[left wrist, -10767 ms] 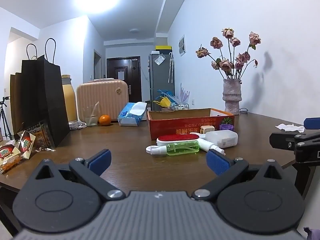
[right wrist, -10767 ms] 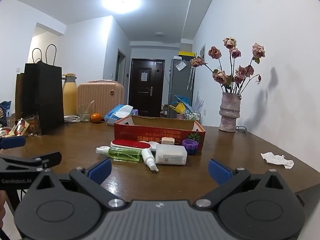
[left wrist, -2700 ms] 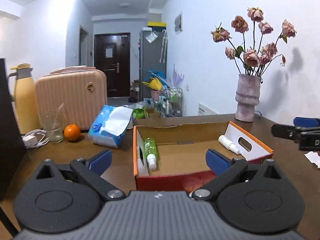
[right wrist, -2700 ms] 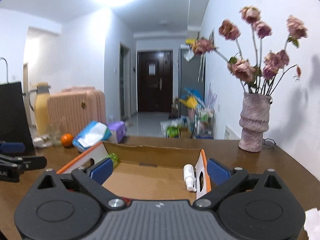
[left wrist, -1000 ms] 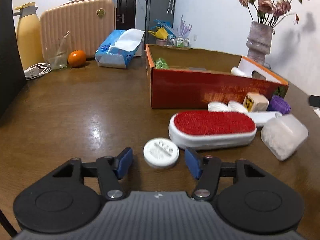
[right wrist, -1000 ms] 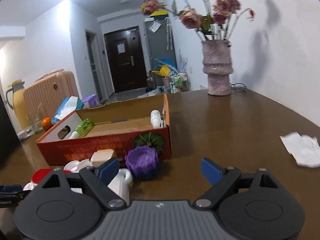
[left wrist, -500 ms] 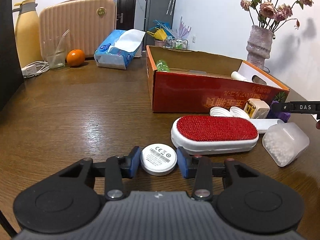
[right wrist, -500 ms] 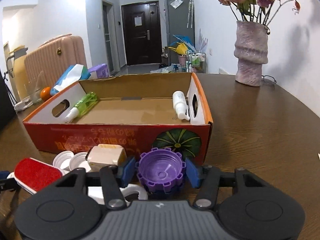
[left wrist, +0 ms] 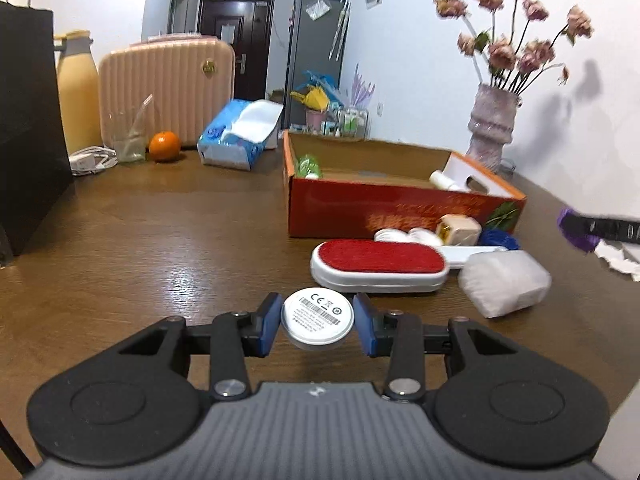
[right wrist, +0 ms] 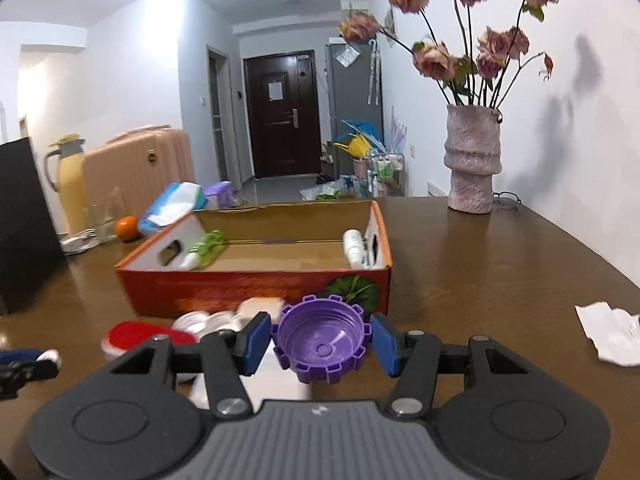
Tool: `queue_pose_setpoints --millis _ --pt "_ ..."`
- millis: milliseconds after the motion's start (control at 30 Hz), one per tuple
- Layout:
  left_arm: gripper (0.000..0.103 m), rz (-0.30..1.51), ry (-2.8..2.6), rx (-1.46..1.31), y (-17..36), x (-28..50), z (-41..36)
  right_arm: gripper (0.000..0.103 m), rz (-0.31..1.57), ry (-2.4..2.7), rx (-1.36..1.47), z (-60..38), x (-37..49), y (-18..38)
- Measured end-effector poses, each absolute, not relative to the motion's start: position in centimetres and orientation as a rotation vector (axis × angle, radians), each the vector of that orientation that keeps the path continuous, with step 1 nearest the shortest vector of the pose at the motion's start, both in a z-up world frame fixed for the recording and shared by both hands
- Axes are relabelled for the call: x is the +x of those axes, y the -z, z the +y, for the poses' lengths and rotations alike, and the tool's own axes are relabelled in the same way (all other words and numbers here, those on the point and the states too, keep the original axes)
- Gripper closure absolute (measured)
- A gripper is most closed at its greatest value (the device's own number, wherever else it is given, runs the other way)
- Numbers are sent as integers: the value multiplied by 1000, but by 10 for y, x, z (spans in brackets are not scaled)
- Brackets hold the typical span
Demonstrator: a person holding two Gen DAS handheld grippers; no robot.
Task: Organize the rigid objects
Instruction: 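Place the white container with the left tool into the box while the right tool drops the purple cap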
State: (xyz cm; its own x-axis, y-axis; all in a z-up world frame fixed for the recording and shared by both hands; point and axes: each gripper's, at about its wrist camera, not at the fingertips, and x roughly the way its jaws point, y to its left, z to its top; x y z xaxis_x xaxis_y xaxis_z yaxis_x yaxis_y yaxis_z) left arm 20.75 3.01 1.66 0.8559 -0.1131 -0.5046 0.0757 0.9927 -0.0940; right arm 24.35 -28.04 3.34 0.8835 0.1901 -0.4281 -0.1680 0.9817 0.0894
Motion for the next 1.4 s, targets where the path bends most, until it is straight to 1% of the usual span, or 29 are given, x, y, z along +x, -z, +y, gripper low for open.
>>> queue_pose_setpoints --millis 433,567,733,1000,1400 --pt "63 397 139 -40 -53 122 9 49 381 -231 67 -277 145 -42" --pt "63 385 159 -33 -54 108 4 49 373 -233 77 -278 127 -40" --pt "63 381 186 -29 -56 110 -5 49 378 -221 87 -284 120 -36" --pt "63 402 197 -19 -57 156 -9 49 395 -209 77 -288 155 -35" --pt "63 442 227 42 -70 292 -13 49 402 -258 29 -277 286 -47"
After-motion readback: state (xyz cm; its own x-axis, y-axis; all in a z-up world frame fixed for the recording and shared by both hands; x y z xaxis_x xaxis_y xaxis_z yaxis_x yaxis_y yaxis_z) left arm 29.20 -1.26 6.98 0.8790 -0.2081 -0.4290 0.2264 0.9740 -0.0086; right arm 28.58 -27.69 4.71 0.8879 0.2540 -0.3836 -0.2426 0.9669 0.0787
